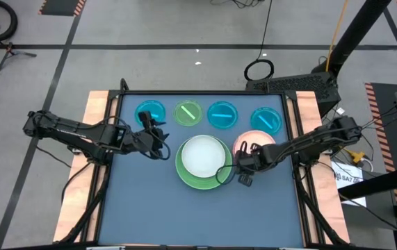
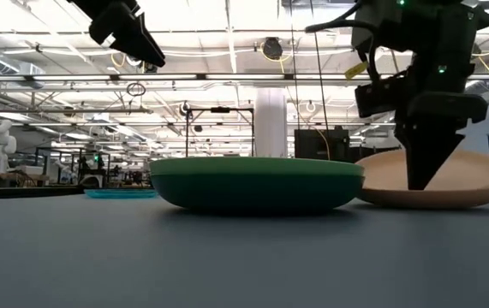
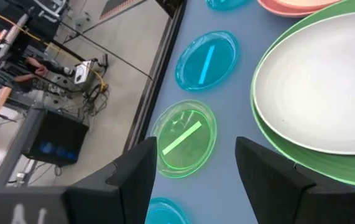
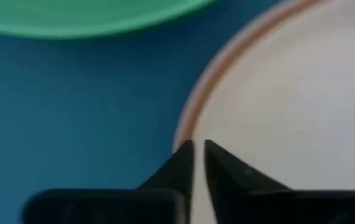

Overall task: Stack plastic plates
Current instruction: Remove the light orange plate from the orange plate to the middle left of the table

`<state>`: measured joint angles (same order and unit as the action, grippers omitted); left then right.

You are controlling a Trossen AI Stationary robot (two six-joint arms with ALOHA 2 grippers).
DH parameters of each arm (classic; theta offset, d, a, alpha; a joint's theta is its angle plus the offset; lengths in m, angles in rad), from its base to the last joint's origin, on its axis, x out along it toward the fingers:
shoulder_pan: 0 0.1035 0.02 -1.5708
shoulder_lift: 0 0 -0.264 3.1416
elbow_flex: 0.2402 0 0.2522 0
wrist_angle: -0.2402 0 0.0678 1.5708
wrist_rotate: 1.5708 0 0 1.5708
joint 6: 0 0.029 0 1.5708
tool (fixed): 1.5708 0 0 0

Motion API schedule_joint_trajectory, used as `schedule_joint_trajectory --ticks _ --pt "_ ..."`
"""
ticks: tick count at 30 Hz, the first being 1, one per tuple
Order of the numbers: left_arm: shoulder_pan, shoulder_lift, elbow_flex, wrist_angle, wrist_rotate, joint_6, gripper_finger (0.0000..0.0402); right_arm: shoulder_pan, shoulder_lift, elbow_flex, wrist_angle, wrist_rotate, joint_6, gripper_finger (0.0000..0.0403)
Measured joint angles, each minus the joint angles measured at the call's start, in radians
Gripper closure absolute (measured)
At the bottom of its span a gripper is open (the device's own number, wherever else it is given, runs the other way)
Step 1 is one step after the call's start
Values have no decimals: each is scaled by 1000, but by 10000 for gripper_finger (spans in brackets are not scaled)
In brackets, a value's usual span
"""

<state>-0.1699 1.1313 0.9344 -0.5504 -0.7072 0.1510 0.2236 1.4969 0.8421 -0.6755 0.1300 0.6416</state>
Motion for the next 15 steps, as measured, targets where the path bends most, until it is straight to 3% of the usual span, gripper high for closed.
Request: schedule_joint_trajectory --ticks 3,15 --pt "0 0 0 -6 14 -6 179 8 2 0 17 4 18 394" --pt "-3 0 0 -8 22 -8 179 9 69 -14 -9 28 198 317"
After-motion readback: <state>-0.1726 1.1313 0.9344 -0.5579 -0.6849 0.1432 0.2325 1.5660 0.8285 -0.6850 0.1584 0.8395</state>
